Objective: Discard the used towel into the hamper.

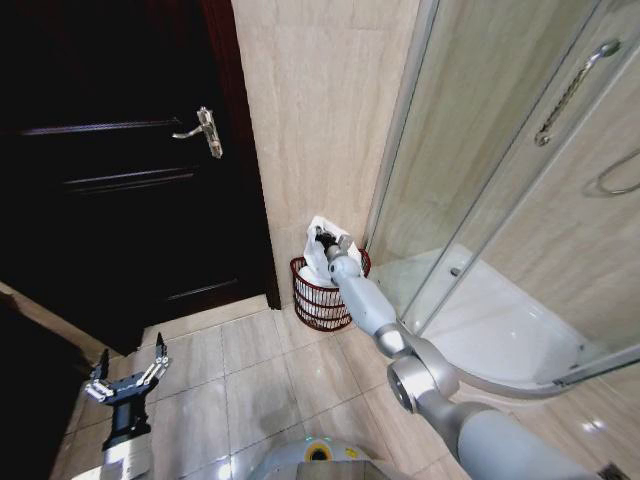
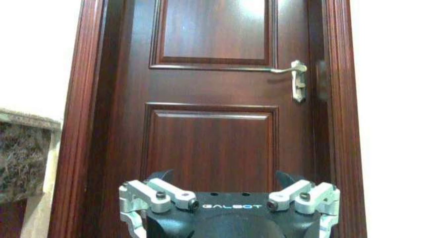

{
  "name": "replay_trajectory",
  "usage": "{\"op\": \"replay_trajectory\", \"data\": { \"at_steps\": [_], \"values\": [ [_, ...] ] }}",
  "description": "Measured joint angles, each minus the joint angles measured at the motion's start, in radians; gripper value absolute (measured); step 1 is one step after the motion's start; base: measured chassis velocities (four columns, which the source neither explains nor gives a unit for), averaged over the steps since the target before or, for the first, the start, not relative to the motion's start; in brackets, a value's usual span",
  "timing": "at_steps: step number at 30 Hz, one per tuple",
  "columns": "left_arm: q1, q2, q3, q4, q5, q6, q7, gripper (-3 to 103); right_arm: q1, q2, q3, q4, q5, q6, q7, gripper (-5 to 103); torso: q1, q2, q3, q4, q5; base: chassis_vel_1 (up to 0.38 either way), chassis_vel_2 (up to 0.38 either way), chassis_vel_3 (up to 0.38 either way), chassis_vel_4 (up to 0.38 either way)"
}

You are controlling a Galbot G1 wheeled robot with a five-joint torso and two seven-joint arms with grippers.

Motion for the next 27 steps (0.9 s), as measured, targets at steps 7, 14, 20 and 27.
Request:
{"op": "replay_trajectory", "data": {
  "at_steps": [7, 14, 20, 27],
  "values": [
    [-0.004, 0.0, 0.006, -0.057, 0.032, 0.058, -0.015, 100, -0.072, -0.048, -0.029, 0.092, -0.002, -0.067, 0.009, 5, -0.012, -0.023, -0.012, 0.0001, 0.0, 0.0, 0.0, 0.0, 0.0],
    [-0.005, 0.0, 0.013, -0.142, 0.056, 0.143, -0.021, 100, -0.126, -0.116, -0.045, 0.137, -0.002, -0.16, 0.01, 5, -0.012, -0.024, -0.012, -0.0001, 0.0003, 0.0, 0.0, 0.0, 0.0],
    [-0.023, 0.0, 0.031, -0.189, 0.077, 0.197, -0.035, 100, -0.119, -0.151, -0.047, 0.113, 0.023, -0.213, 0.003, 5, -0.011, -0.02, -0.011, 0.0002, 0.0, 0.0, 0.0, 0.0, 0.0],
    [-0.03, 0.0, 0.037, -0.196, 0.087, 0.205, -0.048, 100, -0.112, -0.194, -0.062, 0.137, 0.093, -0.339, 0.051, 5, -0.009, -0.018, -0.009, -0.0001, 0.0, 0.0, 0.0, 0.0, 0.0]
  ]
}}
